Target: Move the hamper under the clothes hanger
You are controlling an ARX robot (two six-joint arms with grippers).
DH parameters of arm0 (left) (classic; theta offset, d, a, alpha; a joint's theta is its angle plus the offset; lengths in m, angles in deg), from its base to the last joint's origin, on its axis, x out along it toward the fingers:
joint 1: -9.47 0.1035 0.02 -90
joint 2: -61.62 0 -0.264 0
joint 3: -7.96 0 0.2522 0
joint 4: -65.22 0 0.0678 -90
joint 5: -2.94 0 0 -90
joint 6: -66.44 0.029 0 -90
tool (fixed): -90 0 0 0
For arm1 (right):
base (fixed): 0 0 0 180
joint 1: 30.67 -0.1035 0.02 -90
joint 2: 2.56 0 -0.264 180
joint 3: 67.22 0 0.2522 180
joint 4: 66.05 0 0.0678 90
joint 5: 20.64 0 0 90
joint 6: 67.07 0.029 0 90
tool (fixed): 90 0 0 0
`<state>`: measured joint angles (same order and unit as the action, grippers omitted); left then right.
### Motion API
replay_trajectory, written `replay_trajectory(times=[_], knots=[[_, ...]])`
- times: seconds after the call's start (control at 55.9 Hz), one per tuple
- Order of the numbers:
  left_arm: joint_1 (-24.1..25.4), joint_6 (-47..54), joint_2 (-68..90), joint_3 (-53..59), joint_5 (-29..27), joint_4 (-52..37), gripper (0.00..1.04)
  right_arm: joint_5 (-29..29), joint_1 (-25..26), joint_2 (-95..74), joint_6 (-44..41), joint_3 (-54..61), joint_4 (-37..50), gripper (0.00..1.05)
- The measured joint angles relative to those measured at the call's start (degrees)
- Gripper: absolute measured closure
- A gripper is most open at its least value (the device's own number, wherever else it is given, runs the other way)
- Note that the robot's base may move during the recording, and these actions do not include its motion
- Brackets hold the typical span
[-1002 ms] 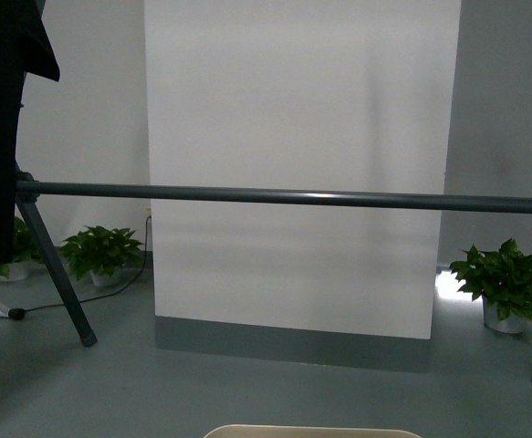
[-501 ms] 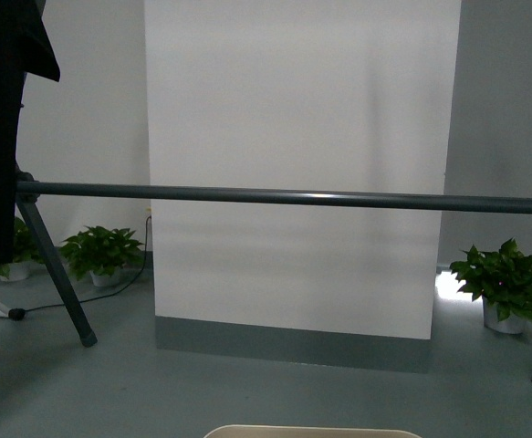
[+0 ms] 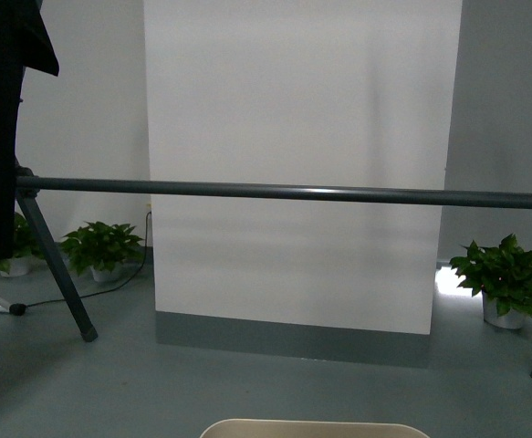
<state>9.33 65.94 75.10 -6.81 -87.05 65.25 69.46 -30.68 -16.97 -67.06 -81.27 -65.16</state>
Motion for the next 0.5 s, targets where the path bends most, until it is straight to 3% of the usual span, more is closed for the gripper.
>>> replay_trajectory(times=[0.268,0.322,0.394,0.501], knots=[[0.00,0.00,-3.58,0.00,0.00,3.63,1.01,0.00,0.00,3.80,0.00,0.00,-3.80,1.03],[0.00,0.07,-8.00,0.00,0.02,9.66,1.01,-0.02,0.00,4.52,0.00,0.00,-4.48,1.03],[0.00,0.13,-12.63,0.00,0.02,13.25,1.01,-0.02,0.00,10.10,0.02,-0.04,-12.07,1.03],[0.00,0.15,-13.16,0.00,0.02,13.62,1.01,-0.15,-0.02,14.14,0.00,-0.04,-14.32,1.03]])
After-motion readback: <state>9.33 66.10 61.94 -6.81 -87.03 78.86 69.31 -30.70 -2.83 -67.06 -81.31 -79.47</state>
